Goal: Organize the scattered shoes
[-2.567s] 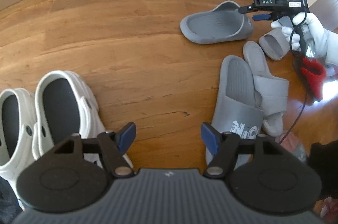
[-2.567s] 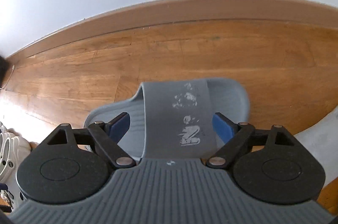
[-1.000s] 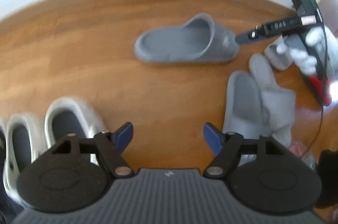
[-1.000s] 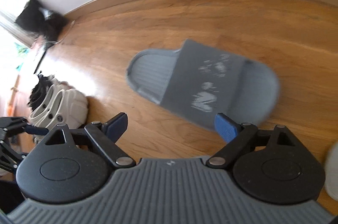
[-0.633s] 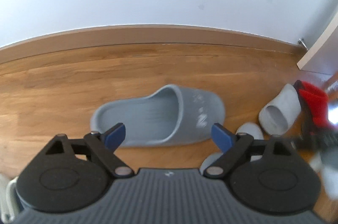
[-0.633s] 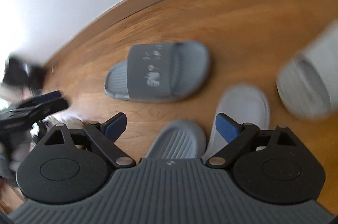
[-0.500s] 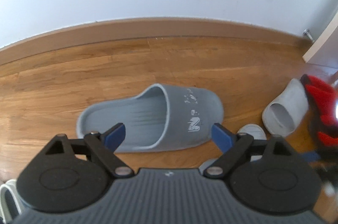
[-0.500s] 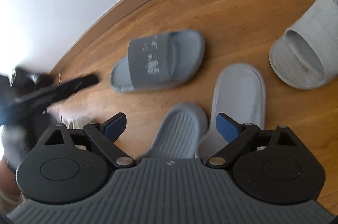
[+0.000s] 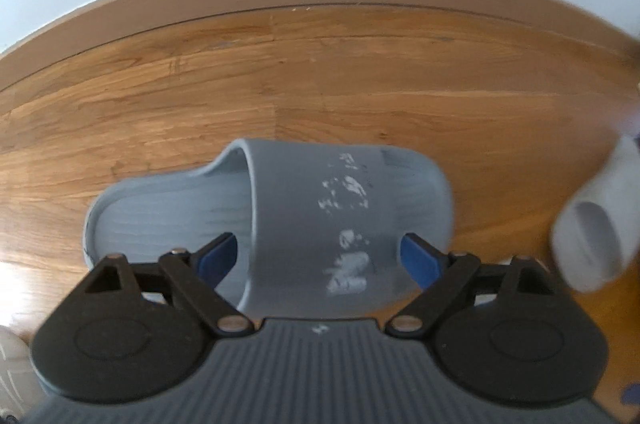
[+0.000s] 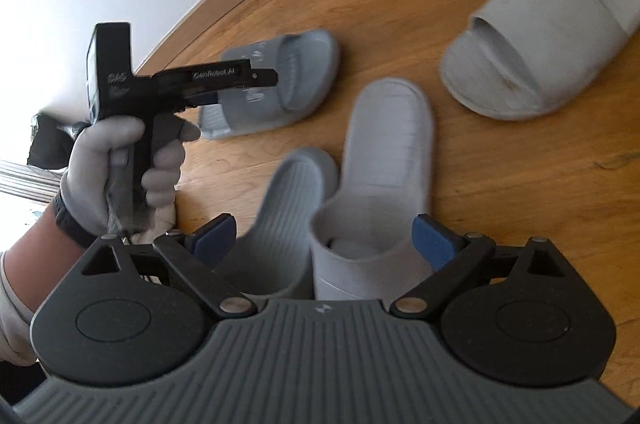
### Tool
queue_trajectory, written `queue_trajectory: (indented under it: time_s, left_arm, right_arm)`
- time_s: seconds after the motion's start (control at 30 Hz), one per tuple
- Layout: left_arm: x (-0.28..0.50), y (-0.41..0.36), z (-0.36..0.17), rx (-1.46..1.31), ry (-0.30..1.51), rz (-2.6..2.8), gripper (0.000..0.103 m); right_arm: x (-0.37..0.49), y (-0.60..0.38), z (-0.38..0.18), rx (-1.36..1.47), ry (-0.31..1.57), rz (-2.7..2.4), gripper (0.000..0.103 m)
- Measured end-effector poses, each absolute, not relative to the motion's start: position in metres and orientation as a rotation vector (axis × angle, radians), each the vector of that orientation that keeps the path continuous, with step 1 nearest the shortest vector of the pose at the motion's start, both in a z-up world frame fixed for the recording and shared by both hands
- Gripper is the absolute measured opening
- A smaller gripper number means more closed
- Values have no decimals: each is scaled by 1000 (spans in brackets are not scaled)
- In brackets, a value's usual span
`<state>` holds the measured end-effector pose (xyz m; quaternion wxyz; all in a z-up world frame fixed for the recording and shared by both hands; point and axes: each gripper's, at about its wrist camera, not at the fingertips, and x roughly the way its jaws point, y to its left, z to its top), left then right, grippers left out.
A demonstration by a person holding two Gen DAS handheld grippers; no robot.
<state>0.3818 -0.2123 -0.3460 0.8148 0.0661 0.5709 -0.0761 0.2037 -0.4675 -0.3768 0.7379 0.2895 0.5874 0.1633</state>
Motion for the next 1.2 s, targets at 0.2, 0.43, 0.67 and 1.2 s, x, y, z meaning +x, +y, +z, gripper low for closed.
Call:
queue_trajectory:
  time_s: [0.2, 0.43, 0.67, 1.2]
  left_arm:
    - [370, -209, -354, 273, 1211, -247, 74]
    - [347, -184, -335, 373, 1118, -340, 73]
    - [311, -143, -310, 429, 1065, -494, 73]
    - [271, -66, -296, 437, 1067, -768, 73]
  right_arm:
    - [202, -477, -378, 656, 1285, 350, 96]
    - [207, -466, -385, 629, 1304, 370, 96]
    - [217, -430, -383, 577, 1321, 447, 96]
    - [224, -353, -379, 463, 1359, 597, 96]
